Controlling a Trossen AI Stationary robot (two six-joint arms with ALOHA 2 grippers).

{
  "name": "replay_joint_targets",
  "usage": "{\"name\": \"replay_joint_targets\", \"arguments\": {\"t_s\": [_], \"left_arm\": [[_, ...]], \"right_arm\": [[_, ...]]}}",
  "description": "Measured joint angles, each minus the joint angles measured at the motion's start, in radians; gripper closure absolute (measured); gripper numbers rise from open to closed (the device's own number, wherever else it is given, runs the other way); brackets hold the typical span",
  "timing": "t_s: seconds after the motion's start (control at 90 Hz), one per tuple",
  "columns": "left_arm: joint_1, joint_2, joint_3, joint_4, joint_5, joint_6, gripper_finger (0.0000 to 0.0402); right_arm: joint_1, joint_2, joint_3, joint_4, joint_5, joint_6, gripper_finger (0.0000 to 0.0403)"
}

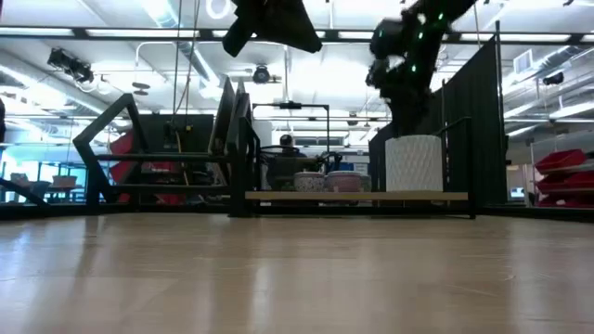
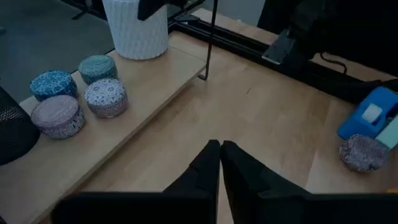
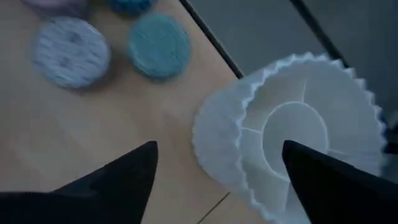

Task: Stock shelves
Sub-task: Remove the white pen organizer from the shelf

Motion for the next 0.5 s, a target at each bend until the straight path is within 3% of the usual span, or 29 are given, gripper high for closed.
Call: {"name": "replay_joint_targets", "arguments": {"t_s": [0.233,0.5], "left_arm": [[0.000,0.014,0.000,0.007,0.001,-0.001,0.0402],[0.000,0.015,0.000,0.014,0.002,-0.002,0.0402]], "right_arm": [[-0.009,0.066,0.000,-0.006,-0.031,-0.019,0.0212],[0.038,0.072,0.001,0.009,-0.054,-0.035,0.0369]]}}
